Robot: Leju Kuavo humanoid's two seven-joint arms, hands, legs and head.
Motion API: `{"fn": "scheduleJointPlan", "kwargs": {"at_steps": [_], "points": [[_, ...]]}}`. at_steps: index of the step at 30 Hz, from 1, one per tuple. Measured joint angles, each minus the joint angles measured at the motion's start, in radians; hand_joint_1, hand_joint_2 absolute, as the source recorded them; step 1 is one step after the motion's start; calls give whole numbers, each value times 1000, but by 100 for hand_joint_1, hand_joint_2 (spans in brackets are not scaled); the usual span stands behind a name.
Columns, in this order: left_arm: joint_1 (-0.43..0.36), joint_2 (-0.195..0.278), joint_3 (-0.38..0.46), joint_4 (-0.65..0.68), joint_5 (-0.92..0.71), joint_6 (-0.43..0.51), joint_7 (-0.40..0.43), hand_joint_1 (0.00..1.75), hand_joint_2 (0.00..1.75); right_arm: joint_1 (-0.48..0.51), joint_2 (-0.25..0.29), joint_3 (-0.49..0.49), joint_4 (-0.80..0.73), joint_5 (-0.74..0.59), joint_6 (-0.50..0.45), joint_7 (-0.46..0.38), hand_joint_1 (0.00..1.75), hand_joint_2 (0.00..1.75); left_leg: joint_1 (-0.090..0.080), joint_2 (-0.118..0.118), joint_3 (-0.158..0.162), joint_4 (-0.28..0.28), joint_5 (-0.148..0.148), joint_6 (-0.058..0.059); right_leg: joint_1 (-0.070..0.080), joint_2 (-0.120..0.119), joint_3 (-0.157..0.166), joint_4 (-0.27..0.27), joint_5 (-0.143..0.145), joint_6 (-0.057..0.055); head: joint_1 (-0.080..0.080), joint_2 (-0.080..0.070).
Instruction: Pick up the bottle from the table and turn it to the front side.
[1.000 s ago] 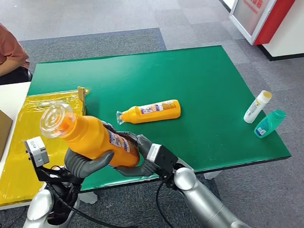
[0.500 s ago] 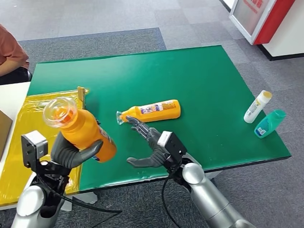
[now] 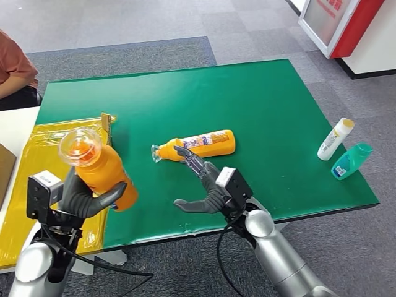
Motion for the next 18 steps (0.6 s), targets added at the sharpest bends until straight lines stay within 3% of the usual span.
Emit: {"fn": "scheduleJointPlan", "kwargs": {"at_steps": [18], "points": [[17,14,42,0,-32,-3,3,175,175,6,-17,-21,-18,5,0,-1,0,175,0,0,0,0,0,0,0,0,0,0,0,0,0,0]]}}
